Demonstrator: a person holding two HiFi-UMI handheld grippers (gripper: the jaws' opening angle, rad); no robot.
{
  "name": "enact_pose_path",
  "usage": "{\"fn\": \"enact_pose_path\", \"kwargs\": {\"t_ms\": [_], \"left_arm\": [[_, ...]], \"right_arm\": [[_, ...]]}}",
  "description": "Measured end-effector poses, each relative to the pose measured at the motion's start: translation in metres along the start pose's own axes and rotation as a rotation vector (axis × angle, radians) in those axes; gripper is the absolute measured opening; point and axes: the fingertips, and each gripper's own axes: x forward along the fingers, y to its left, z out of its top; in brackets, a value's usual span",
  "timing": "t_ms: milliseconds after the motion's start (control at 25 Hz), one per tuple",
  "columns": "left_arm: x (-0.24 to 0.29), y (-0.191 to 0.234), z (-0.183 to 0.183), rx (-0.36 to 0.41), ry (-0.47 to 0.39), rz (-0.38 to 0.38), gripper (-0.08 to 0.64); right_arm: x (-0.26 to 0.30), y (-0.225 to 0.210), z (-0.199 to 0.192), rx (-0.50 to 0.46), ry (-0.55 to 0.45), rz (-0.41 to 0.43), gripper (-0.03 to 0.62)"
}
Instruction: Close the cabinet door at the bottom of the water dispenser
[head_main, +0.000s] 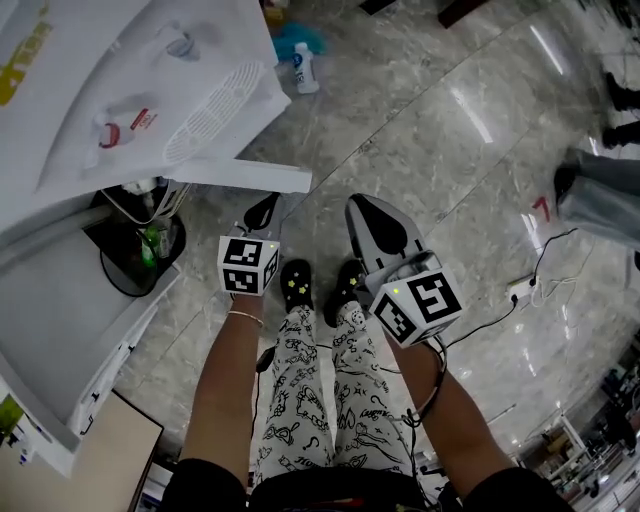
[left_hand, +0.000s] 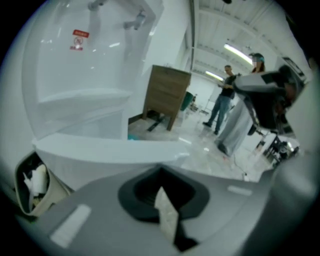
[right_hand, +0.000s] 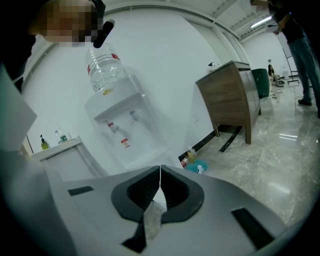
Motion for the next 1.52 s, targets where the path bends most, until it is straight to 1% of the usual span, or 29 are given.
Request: {"fn": "enact_pose_path", "kwargs": {"t_ms": [80,200,280,440,520,640,720,880,1040,1200,1320,1440,1520], "left_arm": [[0.008,0.011,0.015,0.006,-0.017,0.005,-0.003],[0.021,0.026,0.033,0.015,-0.032,-0.002,-0.002],[0.028,0.04,0.04,-0.013,-0.041,0.013,-0.003],[0.032,0.086,0.04,-0.173,-0.079,0.126,-0.003],[0.032,0.106,0.046,-0.255,-0.129,0.164,-0.003],[0.028,0.126,0.057,-0.373,-0.226,0.204,-0.003],[0.026,0.137,0.059,-0.415,-0.255,0.238,-0.003],[0.025,0.153,0.065,-0.43,-0.28,0.269,-0.003],[0.023,0.154,0.069,-0.418,-0.281,0.263,-0.003],[0.019,0.143,0.064,-0.418,-0.262,0.235,-0.003],[0.011,0.13,0.067,-0.417,-0.276,0.208,-0.003],[-0.006,0.106,0.076,-0.392,-0.296,0.16,-0.003],[-0.022,0.082,0.086,-0.372,-0.314,0.116,-0.003]], "right_arm": [[-0.001,-0.005,0.003,0.01,0.0,-0.011,0.017],[-0.003,-0.016,0.009,0.057,-0.016,-0.046,0.017],[-0.003,-0.021,0.012,0.07,-0.021,-0.068,0.017],[0.0,-0.027,0.019,0.073,-0.032,-0.081,0.017],[0.001,-0.03,0.023,0.076,-0.043,-0.083,0.017],[0.0,-0.037,0.026,0.09,-0.056,-0.098,0.017],[-0.001,-0.04,0.027,0.104,-0.062,-0.104,0.017],[0.0,-0.04,0.03,0.105,-0.069,-0.104,0.017],[-0.001,-0.039,0.032,0.105,-0.074,-0.108,0.017],[-0.001,-0.035,0.035,0.099,-0.081,-0.099,0.017],[-0.003,-0.033,0.04,0.085,-0.094,-0.091,0.017],[-0.008,-0.024,0.043,0.067,-0.094,-0.073,0.017],[-0.015,-0.015,0.046,0.054,-0.087,-0.057,0.017]]}}
